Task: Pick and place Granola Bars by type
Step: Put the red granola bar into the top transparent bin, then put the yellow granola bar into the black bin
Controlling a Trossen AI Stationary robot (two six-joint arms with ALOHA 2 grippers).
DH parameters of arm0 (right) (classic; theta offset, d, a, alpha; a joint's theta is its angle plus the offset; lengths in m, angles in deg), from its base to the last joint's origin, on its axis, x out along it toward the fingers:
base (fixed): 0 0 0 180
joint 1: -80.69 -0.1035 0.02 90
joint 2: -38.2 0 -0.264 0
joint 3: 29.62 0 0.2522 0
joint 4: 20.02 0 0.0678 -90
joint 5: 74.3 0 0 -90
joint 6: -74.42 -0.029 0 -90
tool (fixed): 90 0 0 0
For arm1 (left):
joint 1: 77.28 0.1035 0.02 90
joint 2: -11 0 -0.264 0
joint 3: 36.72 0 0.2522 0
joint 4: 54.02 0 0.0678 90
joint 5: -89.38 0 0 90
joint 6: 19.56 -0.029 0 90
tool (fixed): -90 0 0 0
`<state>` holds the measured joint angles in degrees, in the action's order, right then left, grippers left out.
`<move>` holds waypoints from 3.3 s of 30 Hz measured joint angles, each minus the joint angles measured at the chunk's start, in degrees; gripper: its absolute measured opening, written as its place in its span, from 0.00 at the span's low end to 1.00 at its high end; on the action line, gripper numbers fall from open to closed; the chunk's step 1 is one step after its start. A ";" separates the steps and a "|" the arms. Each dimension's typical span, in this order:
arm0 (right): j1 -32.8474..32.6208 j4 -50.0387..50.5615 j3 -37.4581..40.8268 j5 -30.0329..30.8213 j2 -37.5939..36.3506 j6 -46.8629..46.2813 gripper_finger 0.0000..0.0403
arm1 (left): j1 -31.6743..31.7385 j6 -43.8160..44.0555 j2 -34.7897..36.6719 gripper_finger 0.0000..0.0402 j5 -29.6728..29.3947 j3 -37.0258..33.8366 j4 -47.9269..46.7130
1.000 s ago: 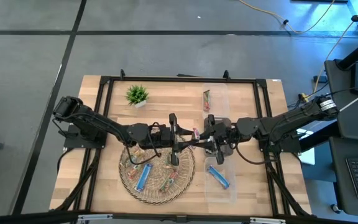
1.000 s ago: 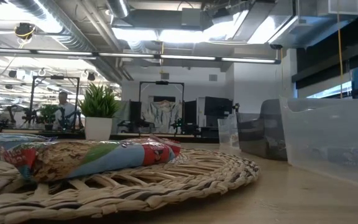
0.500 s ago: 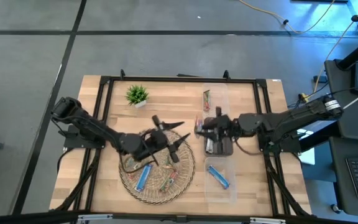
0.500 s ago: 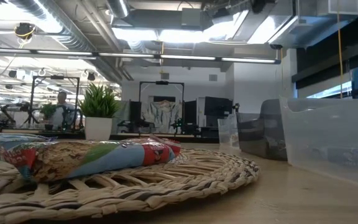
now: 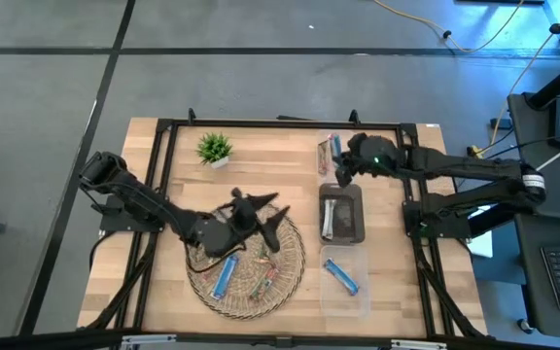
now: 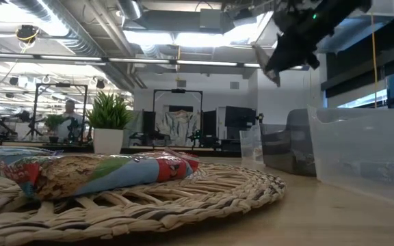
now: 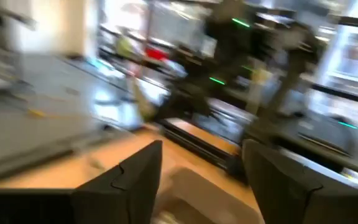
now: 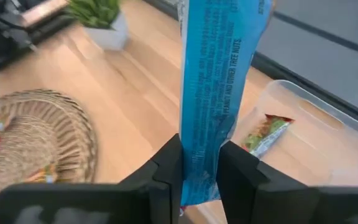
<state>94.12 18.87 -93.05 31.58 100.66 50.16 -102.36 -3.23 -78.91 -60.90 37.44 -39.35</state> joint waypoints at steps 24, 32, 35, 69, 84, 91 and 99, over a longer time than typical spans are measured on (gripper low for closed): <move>14.67 2.00 0.00 -6.97 25.33 2.46 0.21 | 9.37 36.93 -0.03 0.54 29.59 0.00 -32.07; 14.70 1.61 0.00 -6.97 26.52 2.86 0.21 | 9.49 42.08 -1.62 0.53 29.76 0.08 -35.47; 14.70 1.63 -0.09 -6.97 26.52 3.73 0.22 | 9.59 41.34 -2.63 0.53 30.18 -0.02 -36.17; 10.53 7.14 -1.73 -6.95 -6.56 5.19 0.52 | 11.91 53.16 -13.27 0.50 47.42 6.27 -52.98; 10.53 9.34 -1.70 -6.92 -5.07 5.23 0.52 | 11.27 55.06 -15.32 0.49 48.35 6.29 -55.26; 10.53 9.39 -1.70 -6.92 -4.35 5.23 0.52 | 11.32 56.05 -18.31 0.49 49.20 6.31 -55.63; 9.96 9.52 -1.70 -6.92 -3.65 5.25 0.52 | 11.72 57.44 -18.80 0.49 50.92 6.47 -56.68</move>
<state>104.09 28.39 -94.76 24.65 97.01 55.41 -90.64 54.20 -97.71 -9.98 43.91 -96.03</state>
